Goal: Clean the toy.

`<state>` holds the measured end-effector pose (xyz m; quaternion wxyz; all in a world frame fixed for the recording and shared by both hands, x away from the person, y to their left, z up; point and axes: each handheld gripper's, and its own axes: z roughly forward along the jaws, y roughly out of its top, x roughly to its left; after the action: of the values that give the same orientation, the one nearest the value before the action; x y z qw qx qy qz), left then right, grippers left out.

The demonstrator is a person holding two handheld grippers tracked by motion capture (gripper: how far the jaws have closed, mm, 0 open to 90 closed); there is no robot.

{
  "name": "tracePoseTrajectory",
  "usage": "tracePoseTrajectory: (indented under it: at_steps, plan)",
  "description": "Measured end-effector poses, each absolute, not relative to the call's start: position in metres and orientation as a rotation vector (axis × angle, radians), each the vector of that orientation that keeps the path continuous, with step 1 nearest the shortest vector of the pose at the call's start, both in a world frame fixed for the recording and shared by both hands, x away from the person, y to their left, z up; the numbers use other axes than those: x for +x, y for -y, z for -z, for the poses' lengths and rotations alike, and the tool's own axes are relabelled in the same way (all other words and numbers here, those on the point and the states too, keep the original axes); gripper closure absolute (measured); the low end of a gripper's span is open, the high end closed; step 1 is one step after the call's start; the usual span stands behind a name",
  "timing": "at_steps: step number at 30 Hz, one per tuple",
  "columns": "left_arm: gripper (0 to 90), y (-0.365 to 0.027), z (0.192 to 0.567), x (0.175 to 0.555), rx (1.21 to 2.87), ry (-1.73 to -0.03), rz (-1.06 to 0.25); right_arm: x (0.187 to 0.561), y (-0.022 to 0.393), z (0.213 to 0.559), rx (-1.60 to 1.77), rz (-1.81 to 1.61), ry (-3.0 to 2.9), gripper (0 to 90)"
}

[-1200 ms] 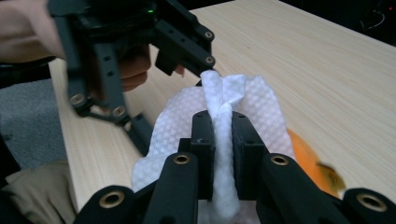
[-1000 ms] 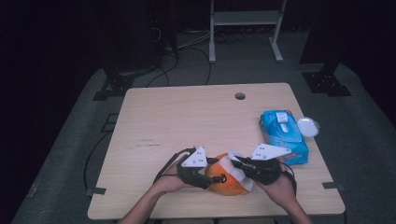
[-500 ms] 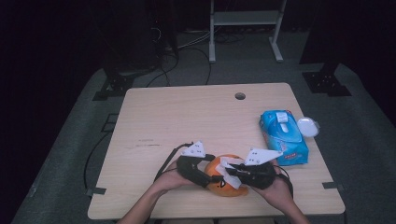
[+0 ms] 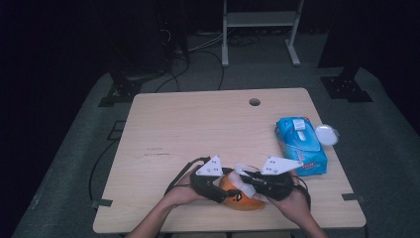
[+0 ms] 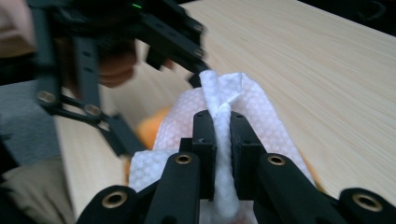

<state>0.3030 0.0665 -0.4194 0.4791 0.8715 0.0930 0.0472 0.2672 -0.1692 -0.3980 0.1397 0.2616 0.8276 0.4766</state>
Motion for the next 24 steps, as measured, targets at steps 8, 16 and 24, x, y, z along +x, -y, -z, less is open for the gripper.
tracePoseTrajectory:
  at_steps: [8,16,24]
  plan:
    - [28.8,-0.060,0.419,0.297,2.141,-0.192,-0.143,0.261,0.158,0.395,0.730,-1.436,-2.414,82.1]
    - [30.0,-0.061,0.419,0.298,2.139,-0.184,-0.162,0.269,0.171,0.395,0.797,-1.389,-2.357,82.2]
    - [29.2,-0.057,0.418,0.292,2.160,-0.146,-0.183,0.260,0.152,0.395,0.729,-1.412,-2.394,81.9]
